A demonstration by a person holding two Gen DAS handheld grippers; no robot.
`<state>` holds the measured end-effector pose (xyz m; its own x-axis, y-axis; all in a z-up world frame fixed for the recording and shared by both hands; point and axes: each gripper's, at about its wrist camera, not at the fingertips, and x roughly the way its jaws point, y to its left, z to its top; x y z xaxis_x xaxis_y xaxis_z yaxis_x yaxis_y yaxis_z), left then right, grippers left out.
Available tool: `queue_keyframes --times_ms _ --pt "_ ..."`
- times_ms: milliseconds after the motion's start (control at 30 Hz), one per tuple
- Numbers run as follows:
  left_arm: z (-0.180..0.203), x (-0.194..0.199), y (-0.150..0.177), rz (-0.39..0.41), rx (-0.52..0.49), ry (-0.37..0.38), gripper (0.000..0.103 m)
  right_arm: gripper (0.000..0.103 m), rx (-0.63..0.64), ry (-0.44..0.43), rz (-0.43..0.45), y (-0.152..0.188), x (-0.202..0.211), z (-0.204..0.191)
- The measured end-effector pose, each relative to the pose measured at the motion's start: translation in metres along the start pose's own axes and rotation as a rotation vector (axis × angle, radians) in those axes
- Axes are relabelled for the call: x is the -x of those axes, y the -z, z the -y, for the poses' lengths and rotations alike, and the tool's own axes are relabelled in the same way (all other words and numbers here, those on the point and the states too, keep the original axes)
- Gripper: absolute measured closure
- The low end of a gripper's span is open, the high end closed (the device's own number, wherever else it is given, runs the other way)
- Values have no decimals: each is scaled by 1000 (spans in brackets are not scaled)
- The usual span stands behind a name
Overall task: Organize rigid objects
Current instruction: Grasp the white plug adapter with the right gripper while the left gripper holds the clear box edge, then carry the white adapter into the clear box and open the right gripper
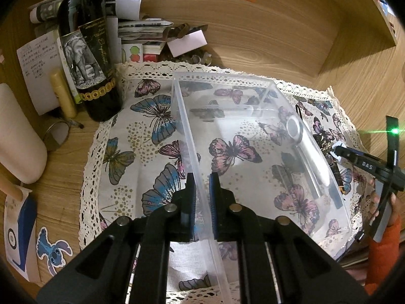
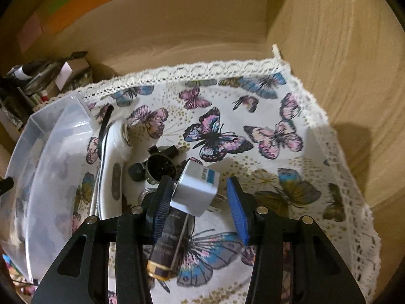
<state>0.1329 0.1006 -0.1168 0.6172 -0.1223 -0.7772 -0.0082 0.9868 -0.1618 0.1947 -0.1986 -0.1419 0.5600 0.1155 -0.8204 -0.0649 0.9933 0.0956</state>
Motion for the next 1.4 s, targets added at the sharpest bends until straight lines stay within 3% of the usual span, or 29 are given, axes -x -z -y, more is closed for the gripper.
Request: queue_keyframes --times_ms 133,400,900,1400 --pt "1 0 0 2 -13 -10 92 73 -16 -8 3 -1 -6 1" --pt "0 -1 -2 -3 -8 -7 92 73 46 14 111 -3 24 -15" --pt "-2 0 -3 -12 3 1 92 73 153 -138 297 -14 90 -83" --pt "-1 0 -3 -16 -6 -7 92 73 300 -244 250 -10 77 -153"
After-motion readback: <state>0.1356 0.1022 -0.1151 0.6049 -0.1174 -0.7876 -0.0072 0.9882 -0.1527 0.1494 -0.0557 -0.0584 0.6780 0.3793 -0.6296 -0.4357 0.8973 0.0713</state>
